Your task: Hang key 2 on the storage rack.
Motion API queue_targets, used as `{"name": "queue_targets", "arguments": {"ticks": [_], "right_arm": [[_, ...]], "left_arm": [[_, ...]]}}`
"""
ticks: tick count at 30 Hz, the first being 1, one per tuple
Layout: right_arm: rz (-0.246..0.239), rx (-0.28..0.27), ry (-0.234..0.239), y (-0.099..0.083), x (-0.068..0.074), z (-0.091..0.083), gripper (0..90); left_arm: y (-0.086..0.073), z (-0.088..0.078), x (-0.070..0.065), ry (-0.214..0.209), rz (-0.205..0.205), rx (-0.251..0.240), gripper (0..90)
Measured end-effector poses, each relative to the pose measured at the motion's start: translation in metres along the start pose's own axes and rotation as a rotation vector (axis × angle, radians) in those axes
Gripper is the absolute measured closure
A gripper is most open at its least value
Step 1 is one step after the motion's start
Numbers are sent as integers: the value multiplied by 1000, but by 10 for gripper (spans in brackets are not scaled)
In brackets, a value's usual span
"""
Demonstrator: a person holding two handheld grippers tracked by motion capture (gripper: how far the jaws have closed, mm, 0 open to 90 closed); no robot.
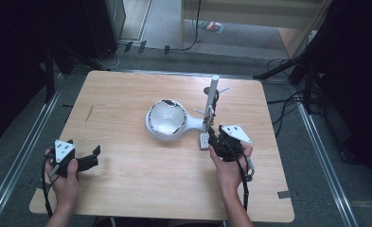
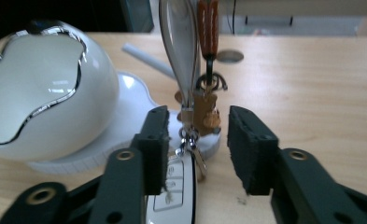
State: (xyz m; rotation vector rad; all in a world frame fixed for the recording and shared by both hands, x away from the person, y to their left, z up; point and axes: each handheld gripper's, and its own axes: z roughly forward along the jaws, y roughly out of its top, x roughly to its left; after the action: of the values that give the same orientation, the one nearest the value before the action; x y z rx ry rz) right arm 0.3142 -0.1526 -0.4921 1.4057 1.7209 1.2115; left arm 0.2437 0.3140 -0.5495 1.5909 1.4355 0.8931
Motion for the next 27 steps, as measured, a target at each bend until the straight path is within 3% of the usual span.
{"name": "queue_targets", "arguments": {"ticks": [5,7,10,13,16,23,27], "right_arm": [[-58,-117,13,-4,-9,-3,454],[-42,-103,41,-1,-10,-6,388],[-59,-50,27,1,-8,-9,153],[-65,-35,44,-2,-10,-10,1],[-54,-26,78,-4,-14,-12,0],[-75,-53,81,-6,-21,-22,0],[-56,-52,70,-10,-29,-27,0]], "left_arm": [[0,0,0,0,-1,2,0],[0,0,0,-1,-1,2,0],[0,0,0,-1,-2,4,0],[0,0,0,-2,-4,4,0],[0,0,1,-2,-12,-2,0],[0,0,1,-3,-12,-2,0],[0,0,1,-3,-14,-4,0]]}}
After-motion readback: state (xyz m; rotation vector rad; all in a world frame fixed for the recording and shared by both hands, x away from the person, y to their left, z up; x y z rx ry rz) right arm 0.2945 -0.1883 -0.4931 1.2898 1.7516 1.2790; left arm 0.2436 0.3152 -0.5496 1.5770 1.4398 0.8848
